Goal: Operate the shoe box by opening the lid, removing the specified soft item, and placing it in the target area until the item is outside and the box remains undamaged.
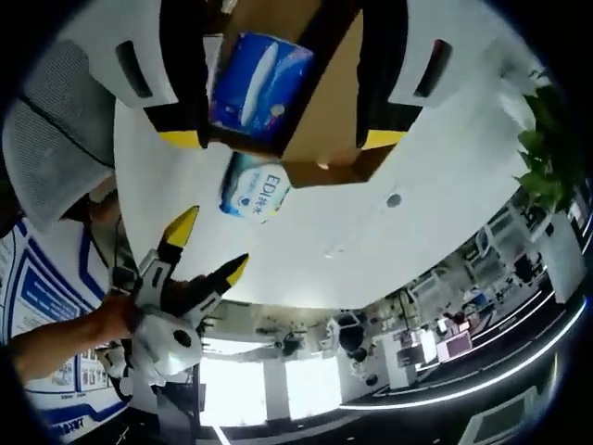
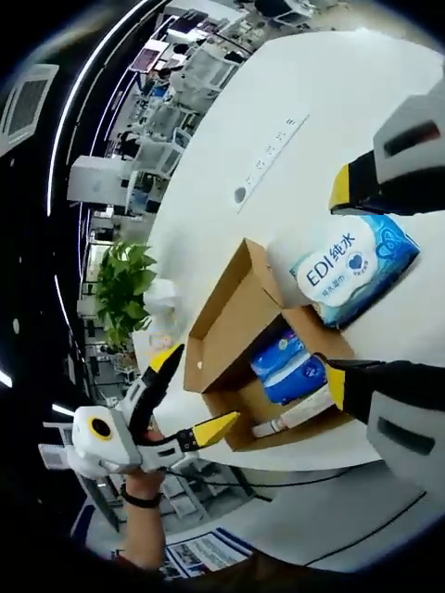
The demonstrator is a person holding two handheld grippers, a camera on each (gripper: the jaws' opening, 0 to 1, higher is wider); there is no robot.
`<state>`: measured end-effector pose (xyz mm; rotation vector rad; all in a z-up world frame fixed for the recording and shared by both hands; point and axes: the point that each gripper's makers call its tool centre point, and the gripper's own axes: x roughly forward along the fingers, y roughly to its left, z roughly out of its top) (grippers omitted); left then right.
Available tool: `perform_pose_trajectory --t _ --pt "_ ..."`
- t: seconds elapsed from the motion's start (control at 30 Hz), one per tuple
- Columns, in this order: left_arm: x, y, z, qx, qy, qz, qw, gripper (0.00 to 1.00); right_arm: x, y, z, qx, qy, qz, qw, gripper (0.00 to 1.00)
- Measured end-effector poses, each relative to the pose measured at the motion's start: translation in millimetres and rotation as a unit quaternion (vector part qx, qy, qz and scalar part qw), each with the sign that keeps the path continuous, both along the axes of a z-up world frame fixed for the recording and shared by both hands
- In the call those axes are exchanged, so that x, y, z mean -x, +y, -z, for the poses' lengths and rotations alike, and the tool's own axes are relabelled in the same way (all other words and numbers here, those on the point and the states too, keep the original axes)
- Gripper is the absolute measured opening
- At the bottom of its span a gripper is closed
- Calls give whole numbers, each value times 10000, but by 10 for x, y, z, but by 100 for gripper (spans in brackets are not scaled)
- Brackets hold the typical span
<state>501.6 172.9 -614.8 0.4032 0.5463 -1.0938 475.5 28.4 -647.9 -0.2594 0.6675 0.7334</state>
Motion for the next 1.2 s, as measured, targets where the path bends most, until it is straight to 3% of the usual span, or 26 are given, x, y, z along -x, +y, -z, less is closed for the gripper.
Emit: perform_pose_trajectory --t 0.27,0.43,0.7,1.2 --pt "20 464 -52 283 136 -549 9980 69 202 165 37 -61 46 -23 10000 63" --pt "75 697 -79 490 313 -857 9946 68 247 258 37 -327 162 73 9993 67" --pt "117 810 -54 481 315 -969 9936 67 306 426 21 -432 205 79 9988 68" --pt "108 840 -45 475 283 -973 9937 67 375 599 69 -575 290 76 9979 68"
